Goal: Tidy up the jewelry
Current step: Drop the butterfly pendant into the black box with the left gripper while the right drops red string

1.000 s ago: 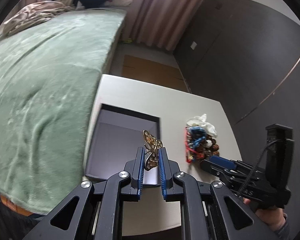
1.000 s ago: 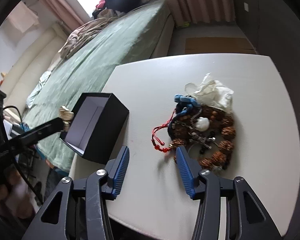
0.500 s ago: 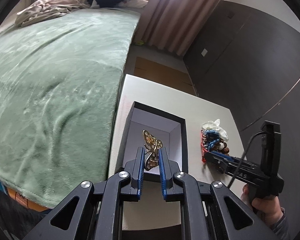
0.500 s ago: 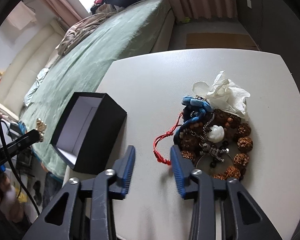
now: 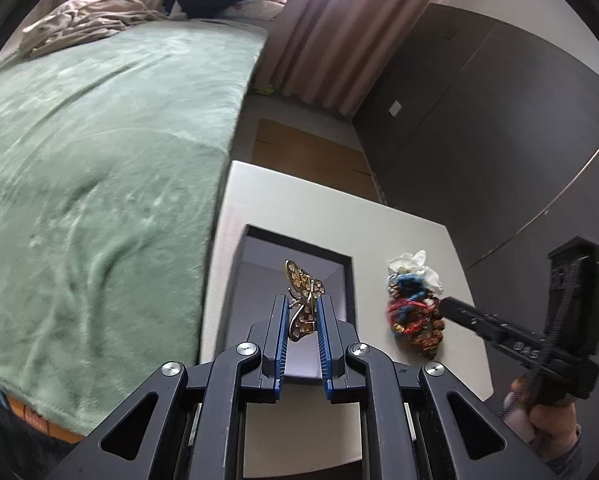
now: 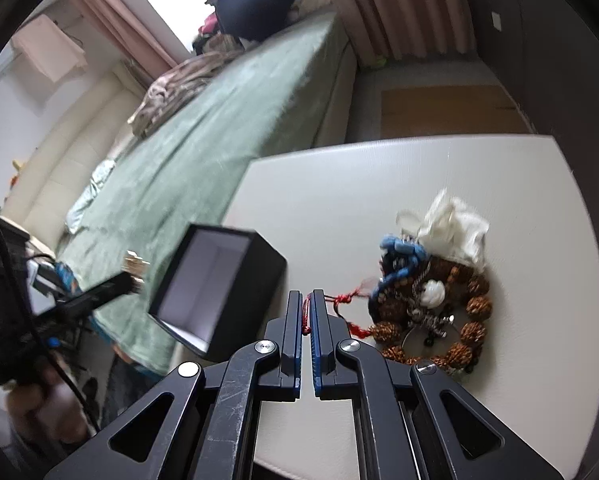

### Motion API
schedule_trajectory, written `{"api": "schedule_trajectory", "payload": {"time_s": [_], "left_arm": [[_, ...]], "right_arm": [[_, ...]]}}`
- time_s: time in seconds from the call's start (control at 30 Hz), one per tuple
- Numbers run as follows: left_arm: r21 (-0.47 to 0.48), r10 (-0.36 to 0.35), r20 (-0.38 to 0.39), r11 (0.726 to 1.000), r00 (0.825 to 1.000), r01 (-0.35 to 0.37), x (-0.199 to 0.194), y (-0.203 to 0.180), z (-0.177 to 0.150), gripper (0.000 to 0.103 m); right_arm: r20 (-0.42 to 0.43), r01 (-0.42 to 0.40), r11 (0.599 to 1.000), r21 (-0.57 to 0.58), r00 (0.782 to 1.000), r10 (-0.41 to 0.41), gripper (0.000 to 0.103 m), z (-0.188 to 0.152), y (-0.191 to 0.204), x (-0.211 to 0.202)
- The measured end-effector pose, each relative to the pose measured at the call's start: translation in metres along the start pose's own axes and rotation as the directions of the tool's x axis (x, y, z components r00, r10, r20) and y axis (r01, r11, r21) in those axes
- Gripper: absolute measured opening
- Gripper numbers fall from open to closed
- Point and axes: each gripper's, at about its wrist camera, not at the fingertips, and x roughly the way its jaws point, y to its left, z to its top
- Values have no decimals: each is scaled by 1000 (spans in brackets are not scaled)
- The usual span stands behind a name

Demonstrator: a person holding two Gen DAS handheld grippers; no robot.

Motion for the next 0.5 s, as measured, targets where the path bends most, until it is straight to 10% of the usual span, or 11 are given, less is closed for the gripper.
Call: {"api": "schedule_trajectory", "payload": {"time_s": [0.17,0.33,0.5], "left_arm": [[28,-9,-40,1000,999,10,14,-12,7,21],[13,-13,0,1000,1000,13,4,-9,9,72],[-18,10,26,1000,1000,-10,-10,9,11,72]], "right_arm": [[51,-31,999,-11,998,31,5,13,15,-24],[68,-54,997,-48,996,57,5,24,38,-32],[68,-78,993,-84,994,84,5,31,58,-29]]}}
